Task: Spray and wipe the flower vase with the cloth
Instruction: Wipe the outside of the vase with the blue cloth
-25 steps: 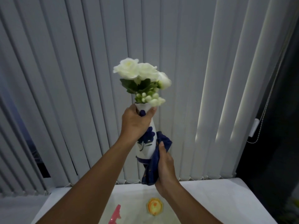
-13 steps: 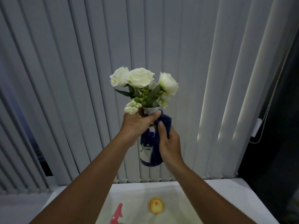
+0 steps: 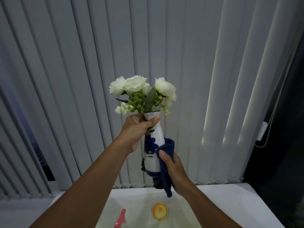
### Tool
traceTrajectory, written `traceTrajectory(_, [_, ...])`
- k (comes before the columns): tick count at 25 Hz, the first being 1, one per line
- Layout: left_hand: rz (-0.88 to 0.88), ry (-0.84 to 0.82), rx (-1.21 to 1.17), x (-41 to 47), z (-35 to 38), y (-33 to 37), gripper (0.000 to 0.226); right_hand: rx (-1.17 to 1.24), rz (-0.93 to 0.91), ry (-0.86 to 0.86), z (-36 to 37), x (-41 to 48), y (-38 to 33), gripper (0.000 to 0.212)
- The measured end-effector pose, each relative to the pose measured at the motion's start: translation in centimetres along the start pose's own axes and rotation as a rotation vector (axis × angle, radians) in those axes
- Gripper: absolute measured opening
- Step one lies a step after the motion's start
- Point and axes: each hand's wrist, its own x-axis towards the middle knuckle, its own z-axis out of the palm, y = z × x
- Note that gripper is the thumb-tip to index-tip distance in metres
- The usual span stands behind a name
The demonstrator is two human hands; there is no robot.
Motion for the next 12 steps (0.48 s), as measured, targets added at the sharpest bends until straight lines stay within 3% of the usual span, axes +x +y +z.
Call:
traceTrajectory(5, [0.024,-0.138,0.037,-0.4,0.3,0.4,0.013,-0.112,-0.130,-0.046,-0.2,1.7,-4.8,0.045])
traceTrajectory(9, [0.115,-0.150,0.016,-0.2,0.6,0.7,0.031,-0.132,-0.164,-0.030,-0.4,2.2,-5.2,0.046])
traceTrajectory(12, [0.112,-0.069,-0.049,0.1,0.7,0.1,0.038,-0.069,-0.124,-0.038,-1.1,1.4,-2.9,0.062])
